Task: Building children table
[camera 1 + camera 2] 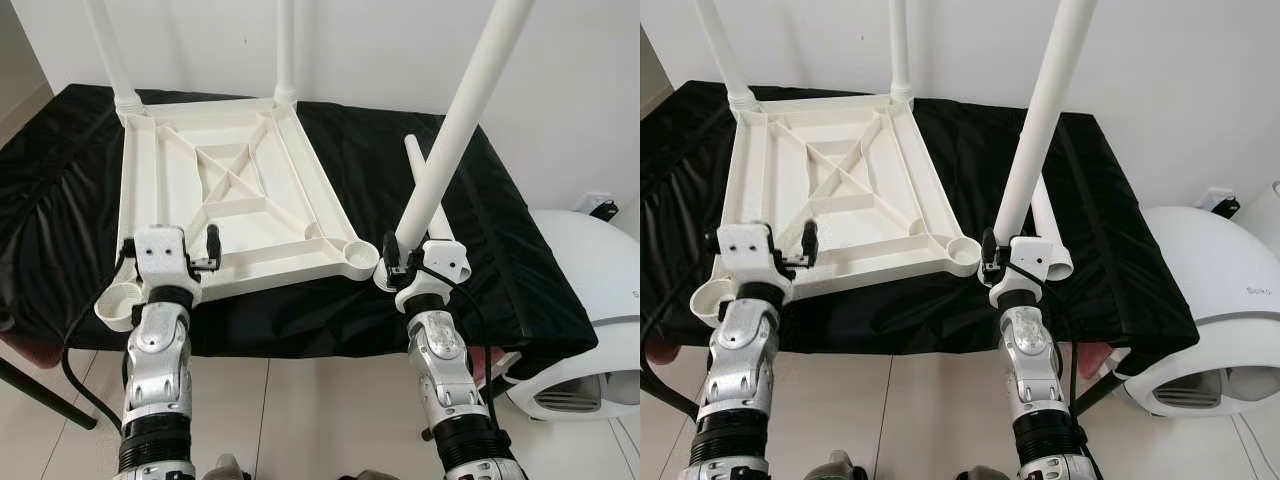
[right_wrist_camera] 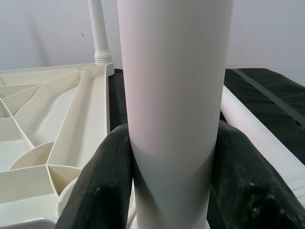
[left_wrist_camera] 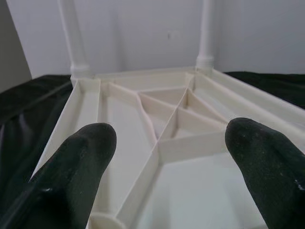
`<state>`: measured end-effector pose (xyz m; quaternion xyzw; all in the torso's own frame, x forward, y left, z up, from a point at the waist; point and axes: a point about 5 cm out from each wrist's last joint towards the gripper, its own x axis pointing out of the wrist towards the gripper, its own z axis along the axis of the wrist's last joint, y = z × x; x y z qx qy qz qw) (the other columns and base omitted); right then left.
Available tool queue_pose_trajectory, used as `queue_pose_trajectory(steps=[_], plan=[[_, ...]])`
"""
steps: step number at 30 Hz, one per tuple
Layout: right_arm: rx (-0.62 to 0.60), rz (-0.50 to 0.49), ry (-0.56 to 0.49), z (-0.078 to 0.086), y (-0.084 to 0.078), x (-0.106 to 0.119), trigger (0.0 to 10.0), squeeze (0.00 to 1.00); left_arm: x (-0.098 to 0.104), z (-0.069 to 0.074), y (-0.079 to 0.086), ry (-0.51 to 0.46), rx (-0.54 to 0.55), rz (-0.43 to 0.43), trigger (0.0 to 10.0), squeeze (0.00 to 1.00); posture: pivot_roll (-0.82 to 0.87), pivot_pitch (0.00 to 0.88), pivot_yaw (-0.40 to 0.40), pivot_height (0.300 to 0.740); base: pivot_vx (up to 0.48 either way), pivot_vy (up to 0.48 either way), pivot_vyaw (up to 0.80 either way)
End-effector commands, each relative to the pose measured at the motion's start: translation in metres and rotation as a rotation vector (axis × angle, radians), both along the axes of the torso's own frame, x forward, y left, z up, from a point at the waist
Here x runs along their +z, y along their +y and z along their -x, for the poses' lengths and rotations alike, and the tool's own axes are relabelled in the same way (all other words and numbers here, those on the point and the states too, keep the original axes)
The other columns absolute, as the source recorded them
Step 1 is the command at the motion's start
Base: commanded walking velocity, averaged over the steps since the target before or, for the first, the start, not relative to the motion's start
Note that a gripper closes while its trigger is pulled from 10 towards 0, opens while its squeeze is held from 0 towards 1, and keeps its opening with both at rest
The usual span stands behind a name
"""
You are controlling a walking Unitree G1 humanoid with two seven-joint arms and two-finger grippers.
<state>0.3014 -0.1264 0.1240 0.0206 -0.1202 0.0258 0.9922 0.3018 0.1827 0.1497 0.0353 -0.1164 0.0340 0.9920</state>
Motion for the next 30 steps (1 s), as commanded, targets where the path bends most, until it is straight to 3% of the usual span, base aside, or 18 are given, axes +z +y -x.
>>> queue_pose_trajectory(steps=[1,14,21,26,30], plan=[[0.033,0.002,-0.023,-0.003,0.007,0.005,10.0,0.00,0.002,-0.001,-0.002,0.000,-0.009,0.003,10.0,0.00,0.06,0.000,-0.027,0.740,0.000,0.000,0.00],[0.035,0.008,-0.026,-0.005,0.006,0.005,10.0,0.00,-0.006,0.004,-0.006,0.026,-0.023,-0.010,10.0,0.00,0.06,0.000,-0.034,0.740,0.000,0.000,0.00],[0.040,0.013,-0.027,-0.006,0.005,0.005,10.0,0.00,-0.020,0.008,-0.007,0.074,-0.029,-0.015,10.0,0.00,0.07,0.000,-0.038,0.740,0.000,0.000,0.00],[0.038,0.017,-0.029,-0.007,0.003,0.006,10.0,0.00,-0.019,0.021,-0.015,0.049,-0.129,-0.017,10.0,0.00,0.07,0.000,-0.040,0.740,0.000,0.000,0.00],[0.042,0.025,-0.026,-0.008,0.003,0.004,10.0,0.00,-0.021,0.038,-0.023,-0.003,-0.235,-0.090,10.0,0.00,0.08,0.000,-0.040,0.740,0.000,0.000,0.00]])
